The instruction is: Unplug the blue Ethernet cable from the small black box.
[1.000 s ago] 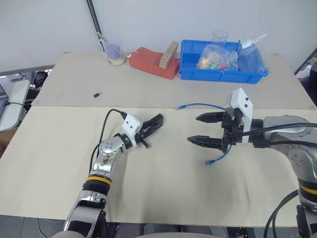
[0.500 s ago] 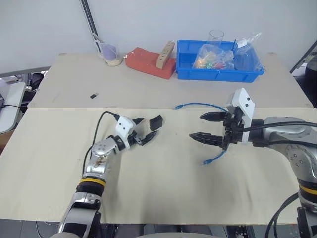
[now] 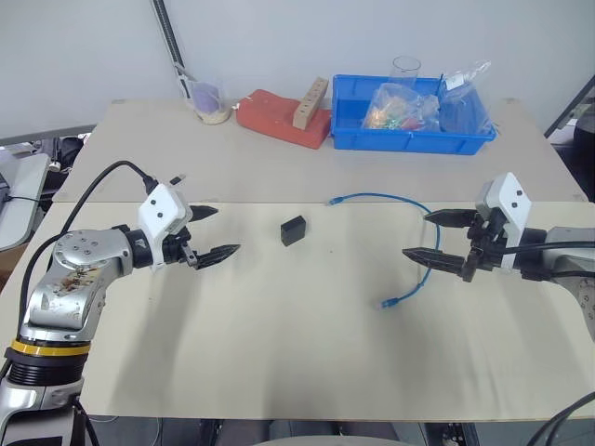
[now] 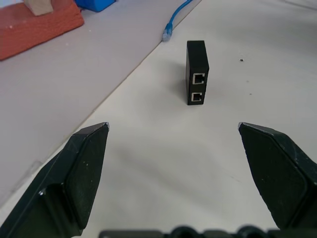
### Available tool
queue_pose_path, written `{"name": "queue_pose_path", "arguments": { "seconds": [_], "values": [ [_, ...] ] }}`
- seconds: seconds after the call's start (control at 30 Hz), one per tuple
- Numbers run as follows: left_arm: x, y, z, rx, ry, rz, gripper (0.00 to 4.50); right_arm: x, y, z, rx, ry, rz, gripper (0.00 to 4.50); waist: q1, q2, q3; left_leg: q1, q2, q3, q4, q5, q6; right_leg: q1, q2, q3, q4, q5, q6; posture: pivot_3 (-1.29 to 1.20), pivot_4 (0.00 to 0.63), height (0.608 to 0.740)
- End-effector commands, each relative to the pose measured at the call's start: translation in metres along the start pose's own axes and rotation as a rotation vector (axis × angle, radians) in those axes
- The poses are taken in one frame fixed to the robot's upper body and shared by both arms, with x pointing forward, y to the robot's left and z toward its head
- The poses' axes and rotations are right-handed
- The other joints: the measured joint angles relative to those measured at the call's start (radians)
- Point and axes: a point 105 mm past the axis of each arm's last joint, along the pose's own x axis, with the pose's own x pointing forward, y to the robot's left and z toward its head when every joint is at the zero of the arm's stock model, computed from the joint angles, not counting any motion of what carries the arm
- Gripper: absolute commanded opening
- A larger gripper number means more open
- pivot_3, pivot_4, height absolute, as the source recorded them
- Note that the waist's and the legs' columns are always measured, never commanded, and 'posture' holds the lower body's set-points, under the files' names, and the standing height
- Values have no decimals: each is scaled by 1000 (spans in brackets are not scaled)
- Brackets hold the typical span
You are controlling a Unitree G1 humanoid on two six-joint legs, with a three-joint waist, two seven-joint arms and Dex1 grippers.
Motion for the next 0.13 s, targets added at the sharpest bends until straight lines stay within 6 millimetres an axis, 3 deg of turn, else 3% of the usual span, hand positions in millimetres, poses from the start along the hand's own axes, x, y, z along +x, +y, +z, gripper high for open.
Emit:
{"name": "queue_pose_path", "arguments": {
  "seconds": [0.03, 0.13],
  "values": [
    [-2, 3, 18, 13, -55, 5, 4448, -2, -2, 11, -44, -36, -20, 4500, -1, 0, 0, 0, 0, 0, 0, 0, 0, 0, 0, 0, 0, 0, 0, 0, 150, 740],
    [-2, 1, 21, 24, -64, -14, 4448, 0, 0, 12, -44, -40, -15, 4500, -1, 0, 0, 0, 0, 0, 0, 0, 0, 0, 0, 0, 0, 0, 0, 0, 150, 740]
  ]
}}
